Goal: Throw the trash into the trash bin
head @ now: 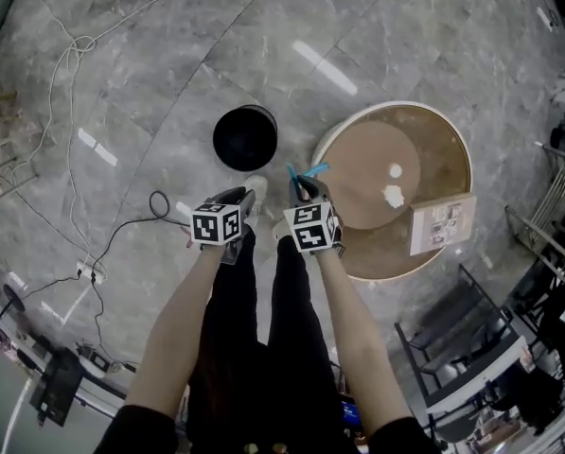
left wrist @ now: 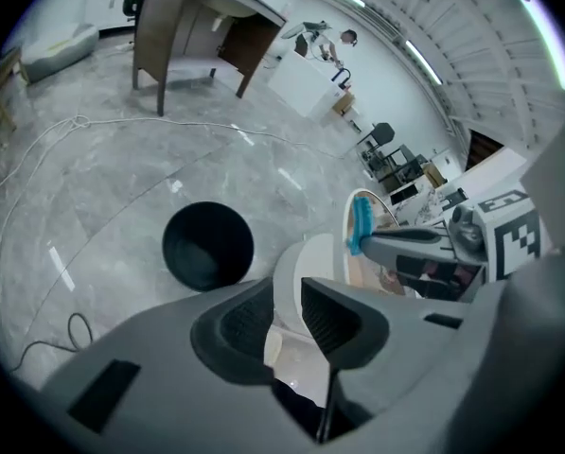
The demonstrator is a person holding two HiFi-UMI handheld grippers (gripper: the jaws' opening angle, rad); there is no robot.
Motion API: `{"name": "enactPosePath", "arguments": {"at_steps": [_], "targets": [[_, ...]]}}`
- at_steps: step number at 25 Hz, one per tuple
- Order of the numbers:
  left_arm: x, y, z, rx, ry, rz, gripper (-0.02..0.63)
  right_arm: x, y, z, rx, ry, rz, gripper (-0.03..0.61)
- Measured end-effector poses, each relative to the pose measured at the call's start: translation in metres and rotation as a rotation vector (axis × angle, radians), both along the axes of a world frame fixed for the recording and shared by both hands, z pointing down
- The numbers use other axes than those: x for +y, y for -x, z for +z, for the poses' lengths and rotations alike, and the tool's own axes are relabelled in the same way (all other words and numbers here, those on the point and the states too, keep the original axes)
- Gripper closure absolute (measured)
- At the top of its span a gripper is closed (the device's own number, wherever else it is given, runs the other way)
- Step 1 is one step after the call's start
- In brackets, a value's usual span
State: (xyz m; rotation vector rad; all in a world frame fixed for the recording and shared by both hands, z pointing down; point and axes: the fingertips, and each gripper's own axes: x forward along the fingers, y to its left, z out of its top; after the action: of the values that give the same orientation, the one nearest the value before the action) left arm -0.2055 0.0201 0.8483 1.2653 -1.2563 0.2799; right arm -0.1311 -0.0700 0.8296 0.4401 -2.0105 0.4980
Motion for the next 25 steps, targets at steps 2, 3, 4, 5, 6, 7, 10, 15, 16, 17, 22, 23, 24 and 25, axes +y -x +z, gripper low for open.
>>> {"name": "enactPosePath", "arguments": {"at_steps": [2,3,4,5,6,7,10,15,16,17,22,23,24,25], "targets": [[0.015,0.022,0.003,-0.006,0.015,-0.046,0.518,0.011,0.042,-0.006,-0.044,0.007,-0.053,0.549],[0.022,0.032,0.004,-0.009,0.022,-0.069,0.518,0.018,0.060,-0.009,-0.063,0.012,-0.080,0.549],[0.027,0.042,0.005,-0.013,0.027,-0.093,0.518,0.024,0.077,-0.012,-0.080,0.018,-0.105,0.548],[0.032,0.050,0.005,-0.015,0.029,-0.115,0.518,0.031,0.091,-0.015,-0.095,0.022,-0.128,0.530],[0.037,0.057,0.005,-0.016,0.031,-0.137,0.518,0.037,0.103,-0.017,-0.106,0.024,-0.148,0.496],[0.040,0.063,0.005,-0.015,0.032,-0.157,0.518,0.042,0.111,-0.020,-0.112,0.024,-0.165,0.468],[0.045,0.073,0.004,-0.016,0.034,-0.185,0.518,0.053,0.117,-0.022,-0.107,0.027,-0.193,0.471],[0.034,0.062,-0.005,0.005,0.015,-0.136,0.520,0.045,0.075,-0.030,-0.053,0.010,-0.126,0.497],[0.030,0.059,-0.007,0.007,0.013,-0.115,0.520,0.040,0.062,-0.034,-0.042,-0.001,-0.090,0.518],[0.026,0.056,-0.010,0.006,0.012,-0.090,0.520,0.034,0.049,-0.039,-0.037,-0.013,-0.046,0.555],[0.007,0.022,-0.050,-0.037,-0.001,0.081,0.601,0.009,-0.035,-0.106,-0.104,-0.051,0.218,0.575],[-0.001,0.010,-0.066,-0.050,-0.024,0.121,0.603,0.004,-0.054,-0.125,-0.122,-0.064,0.256,0.577],[-0.009,-0.001,-0.083,-0.064,-0.058,0.161,0.604,-0.001,-0.072,-0.145,-0.142,-0.081,0.291,0.577],[-0.020,-0.010,-0.103,-0.079,-0.106,0.198,0.604,-0.006,-0.088,-0.165,-0.167,-0.103,0.328,0.577]]}}
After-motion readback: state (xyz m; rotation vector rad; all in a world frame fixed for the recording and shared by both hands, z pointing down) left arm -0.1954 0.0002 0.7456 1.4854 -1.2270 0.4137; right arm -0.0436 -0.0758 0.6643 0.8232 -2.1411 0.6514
